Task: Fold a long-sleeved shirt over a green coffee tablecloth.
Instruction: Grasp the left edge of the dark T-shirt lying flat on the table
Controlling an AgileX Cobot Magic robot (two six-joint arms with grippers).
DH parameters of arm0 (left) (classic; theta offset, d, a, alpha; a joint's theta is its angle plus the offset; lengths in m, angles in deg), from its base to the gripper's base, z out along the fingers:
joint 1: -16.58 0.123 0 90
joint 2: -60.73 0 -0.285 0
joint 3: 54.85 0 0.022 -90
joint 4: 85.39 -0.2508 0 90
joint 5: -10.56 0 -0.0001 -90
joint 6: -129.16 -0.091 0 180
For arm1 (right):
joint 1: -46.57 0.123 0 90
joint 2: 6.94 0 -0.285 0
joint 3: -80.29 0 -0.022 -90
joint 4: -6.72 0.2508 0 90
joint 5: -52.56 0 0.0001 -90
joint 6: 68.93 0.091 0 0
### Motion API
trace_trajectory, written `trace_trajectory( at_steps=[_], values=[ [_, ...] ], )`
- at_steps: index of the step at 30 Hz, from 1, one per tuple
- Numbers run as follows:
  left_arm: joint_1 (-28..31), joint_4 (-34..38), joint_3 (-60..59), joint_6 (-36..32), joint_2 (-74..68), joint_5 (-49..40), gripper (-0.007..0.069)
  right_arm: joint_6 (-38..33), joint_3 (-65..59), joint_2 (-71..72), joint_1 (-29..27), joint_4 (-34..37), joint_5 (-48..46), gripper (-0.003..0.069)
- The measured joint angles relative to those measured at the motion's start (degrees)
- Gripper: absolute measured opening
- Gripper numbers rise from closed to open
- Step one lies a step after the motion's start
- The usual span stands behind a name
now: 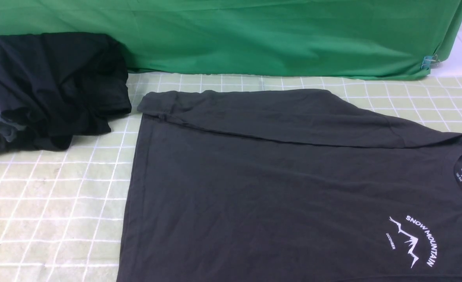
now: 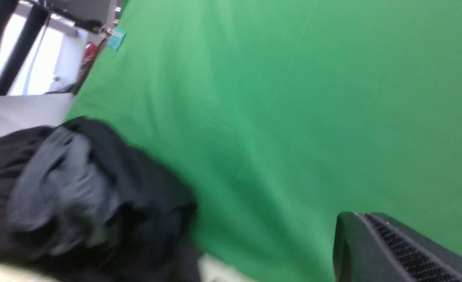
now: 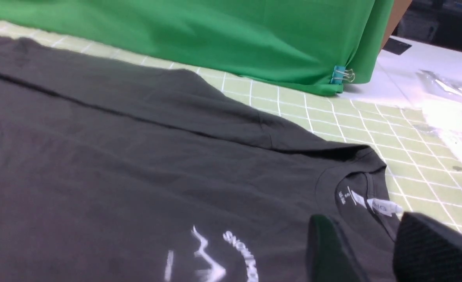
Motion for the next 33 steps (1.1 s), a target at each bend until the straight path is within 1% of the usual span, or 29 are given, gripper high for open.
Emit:
trace_trajectory(
  at_steps=[1,3,5,6,7,8,9,10,11,12,13,15,16,17,18,20,21,22,23,24,26,28,29,30,32,33],
  values=[
    [0.0,0.2,0.0,1.4,0.0,2.4,0.0021,2.8,-0.1,0.0,0.0,0.7,1.9,0.0246],
    [0.0,1.3,0.5,5.3,0.0,7.9,0.0021,13.1,-0.1,0.0,0.0,2.6,8.3,0.0246],
    [0.0,2.3,2.6,7.3,0.0,7.6,0.0021,21.6,-0.1,0.0,0.0,3.9,12.4,0.0246],
    [0.0,2.6,5.8,8.1,-0.2,5.7,0.0021,29.8,-0.1,0.0,0.0,4.5,15.5,0.0246],
    [0.0,2.6,9.9,8.4,-1.0,1.2,0.0021,34.4,-0.1,0.0,0.0,5.0,17.1,0.0246],
    [0.0,2.5,11.5,8.4,-1.1,0.5,0.0021,35.1,-0.1,0.0,0.0,5.1,17.4,0.0246],
    [0.0,1.6,17.2,8.4,-3.4,-5.9,0.0021,38.7,-0.1,0.0,0.0,5.3,18.6,0.0246],
    [0.0,0.4,22.3,8.4,-5.5,-12.3,0.0021,40.7,-0.1,0.0,0.0,5.4,19.2,0.0246],
    [0.0,-0.1,23.2,8.4,-6.5,-13.5,0.0021,40.9,-0.1,0.0,0.0,5.4,19.3,0.0246],
    [0.0,-1.9,29.1,7.9,-10.5,-21.8,0.0021,42.0,-0.1,0.0,0.0,5.5,19.3,0.0246],
    [0.0,-3.0,33.9,6.0,-14.5,-29.4,0.0021,42.2,-0.1,0.0,0.0,5.5,19.4,0.0246],
    [0.0,-3.3,39.6,1.8,-20.5,-41.0,0.0021,42.2,-0.1,0.0,0.0,5.5,20.4,0.0246],
    [0.0,-2.9,44.0,-2.6,-25.7,-49.7,0.0021,41.9,-0.1,0.0,0.0,5.6,21.8,0.0246],
    [0.0,-2.7,44.5,-4.0,-27.2,-50.8,0.0021,41.8,-0.1,0.0,0.0,5.6,21.9,0.0246],
    [0.0,-1.7,46.4,-7.4,-31.0,-56.2,0.0021,41.8,-0.1,0.0,0.1,5.6,22.1,0.0243],
    [0.0,0.5,47.9,-12.3,-36.1,-62.2,0.0021,41.6,1.0,0.0,0.2,5.6,20.1,0.0221],
    [0.0,2.9,48.3,-16.3,-41.1,-67.2,0.0021,41.0,3.8,-0.4,1.4,5.3,14.9,0.0176],
    [0.0,3.8,48.3,-17.6,-43.3,-68.2,0.0021,40.1,5.6,-0.9,1.8,5.2,13.2,0.0151],
    [0.0,5.0,48.1,-19.2,-47.5,-70.8,0.0021,37.7,9.1,-2.1,2.9,5.1,8.4,0.0105],
    [-0.2,5.3,47.9,-20.5,-52.4,-72.7,0.0021,32.1,15.8,-5.3,5.2,5.0,-0.6,0.0046],
    [-1.1,5.1,47.4,-21.5,-58.4,-73.7,0.0017,25.6,23.7,-9.9,8.1,4.8,-11.4,0.0022],
    [-3.6,4.4,47.3,-21.8,-65.1,-74.1,0.0002,19.8,32.5,-18.4,11.6,4.3,-23.9,0.001],
    [-4.2,4.4,47.3,-21.8,-66.1,-74.1,0.0,18.9,33.9,-19.2,12.1,4.1,-25.9,0.001],
    [-6.0,4.2,47.3,-21.8,-67.5,-74.1,-0.0003,17.5,36.5,-22.2,13.1,3.6,-30.0,0.0008],
    [-12.2,3.9,47.3,-21.6,-71.9,-73.8,-0.0008,14.1,42.4,-30.9,15.6,2.4,-40.0,0.0008],
    [-17.2,3.5,47.3,-21.1,-73.4,-73.2,-0.0008,12.0,44.9,-34.9,16.5,1.9,-44.5,0.0008]
  ],
)
